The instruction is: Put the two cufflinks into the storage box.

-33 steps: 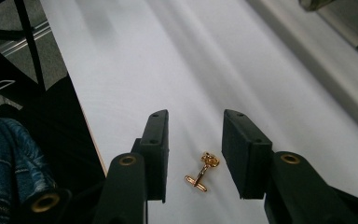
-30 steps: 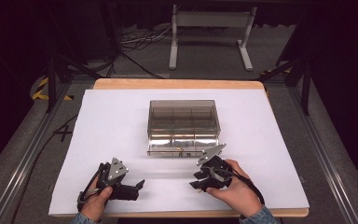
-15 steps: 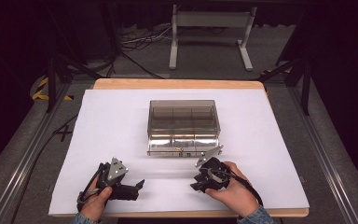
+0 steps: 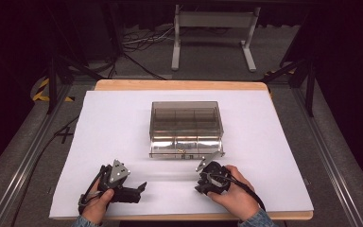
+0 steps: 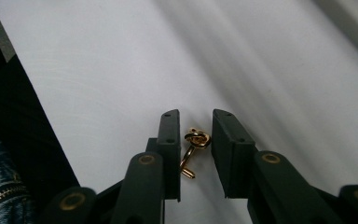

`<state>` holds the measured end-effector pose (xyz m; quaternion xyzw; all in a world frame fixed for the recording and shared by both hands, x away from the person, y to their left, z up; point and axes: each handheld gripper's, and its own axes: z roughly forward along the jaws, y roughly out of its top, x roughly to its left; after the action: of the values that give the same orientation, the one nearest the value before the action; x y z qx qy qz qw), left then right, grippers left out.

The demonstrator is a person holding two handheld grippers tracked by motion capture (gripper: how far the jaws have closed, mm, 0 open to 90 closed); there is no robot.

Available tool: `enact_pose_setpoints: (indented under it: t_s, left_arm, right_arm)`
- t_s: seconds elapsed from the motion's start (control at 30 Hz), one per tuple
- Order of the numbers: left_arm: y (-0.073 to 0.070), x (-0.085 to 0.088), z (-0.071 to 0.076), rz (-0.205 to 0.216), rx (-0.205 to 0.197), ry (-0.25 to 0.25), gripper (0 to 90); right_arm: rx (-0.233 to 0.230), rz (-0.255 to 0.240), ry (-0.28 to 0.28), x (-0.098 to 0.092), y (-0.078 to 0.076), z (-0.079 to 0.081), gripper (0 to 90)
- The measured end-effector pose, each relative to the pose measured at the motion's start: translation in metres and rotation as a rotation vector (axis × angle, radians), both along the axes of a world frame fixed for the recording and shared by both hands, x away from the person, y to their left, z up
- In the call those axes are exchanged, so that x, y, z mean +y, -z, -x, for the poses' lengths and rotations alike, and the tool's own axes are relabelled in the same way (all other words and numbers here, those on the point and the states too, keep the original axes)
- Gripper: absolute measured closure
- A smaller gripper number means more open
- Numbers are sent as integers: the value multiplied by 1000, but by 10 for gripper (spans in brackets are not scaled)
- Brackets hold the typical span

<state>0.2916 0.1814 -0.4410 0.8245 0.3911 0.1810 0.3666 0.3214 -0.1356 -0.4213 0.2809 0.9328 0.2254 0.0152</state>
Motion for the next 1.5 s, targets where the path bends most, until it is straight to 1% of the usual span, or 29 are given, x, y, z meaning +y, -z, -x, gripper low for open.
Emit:
enact_pose_setpoints:
  t_s: [0.1,0.23,0.37,0.47,0.63,0.8,1.07,1.27,1.33,1.5]
  left_arm:
    - [0,0,0,0,-4,-1,1]
    - [0,0,0,0,0,-1,1]
    - [0,0,0,1,-2,-1,1]
    - [-1,0,0,1,-3,-1,1]
    - [-1,0,0,0,-4,0,1]
    - [-1,0,0,-1,-5,1,1]
    - [-1,0,1,3,-6,2,1]
    - [0,0,1,7,-10,1,0]
    - [-1,0,0,0,-8,3,1]
    - [-1,0,1,7,-10,2,1]
  right_arm:
    - [-8,12,2,2,0,1,778]
    - [-4,12,8,2,-1,1,780]
    - [13,-2,9,2,-1,0,782]
    - [16,-3,4,2,-3,0,781]
    - [24,-23,-5,1,-7,1,782]
    - [25,-40,-16,-2,-16,1,782]
    - [22,-52,-29,-4,-28,1,781]
    - [12,-62,-39,-4,-38,1,781]
    - [7,-64,-38,-4,-41,1,781]
    - [-3,-73,-36,-4,-48,0,781]
